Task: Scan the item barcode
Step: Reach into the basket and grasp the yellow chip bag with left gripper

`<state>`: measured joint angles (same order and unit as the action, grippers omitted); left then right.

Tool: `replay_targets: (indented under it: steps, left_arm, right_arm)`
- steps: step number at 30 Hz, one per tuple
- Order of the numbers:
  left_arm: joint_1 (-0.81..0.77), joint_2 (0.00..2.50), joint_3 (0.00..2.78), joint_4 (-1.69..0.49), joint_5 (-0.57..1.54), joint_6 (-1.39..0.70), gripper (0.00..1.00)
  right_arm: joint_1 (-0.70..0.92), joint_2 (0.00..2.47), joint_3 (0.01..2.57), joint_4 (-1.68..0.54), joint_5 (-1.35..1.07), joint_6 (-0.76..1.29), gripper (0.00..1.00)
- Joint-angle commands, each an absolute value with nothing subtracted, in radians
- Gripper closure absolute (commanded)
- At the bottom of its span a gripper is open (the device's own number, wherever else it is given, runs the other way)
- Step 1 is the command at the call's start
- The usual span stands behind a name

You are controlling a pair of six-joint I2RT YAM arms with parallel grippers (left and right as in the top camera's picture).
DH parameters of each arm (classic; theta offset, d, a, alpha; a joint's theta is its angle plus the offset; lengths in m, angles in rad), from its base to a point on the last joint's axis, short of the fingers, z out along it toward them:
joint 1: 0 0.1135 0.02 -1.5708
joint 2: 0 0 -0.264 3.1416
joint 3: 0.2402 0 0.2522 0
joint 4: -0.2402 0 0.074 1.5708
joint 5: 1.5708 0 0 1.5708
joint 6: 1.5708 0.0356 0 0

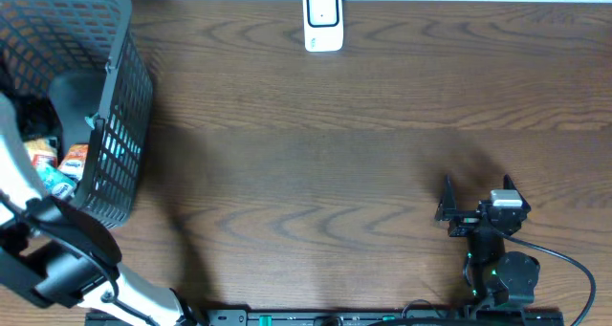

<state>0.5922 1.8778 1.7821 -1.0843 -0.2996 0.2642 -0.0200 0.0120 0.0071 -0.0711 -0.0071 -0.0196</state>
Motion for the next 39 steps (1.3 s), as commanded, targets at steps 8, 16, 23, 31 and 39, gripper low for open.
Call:
replay_targets:
  steps: [8,16,23,31,39]
  left_arm:
    - [0.644,1.939,1.683,-0.95,-0.434,0.426,0.02]
    - [0.66,2.033,1.672,-0.879,-0.307,0.577,0.02]
    - [0.666,2.058,1.672,-0.748,-0.307,0.592,0.02]
    - [0.667,2.061,1.672,-0.797,-0.136,0.591,0.75]
    - [0.661,2.029,1.674,-0.925,0.052,0.589,0.93]
  right_arm:
    - [-0.014,0.007,0.006,-0.075,-0.006,-0.031,0.01]
    - [-0.014,0.007,0.006,-0.075,-0.006,-0.031,0.01]
    - [-0.014,0.007,0.006,-0.075,-0.006,-0.031,0.01]
    - [-0.014,0.007,0.006,-0.075,-0.006,-0.031,0.01]
    - [-0.014,0.007,0.006,-0.075,-0.006,-0.031,0.01]
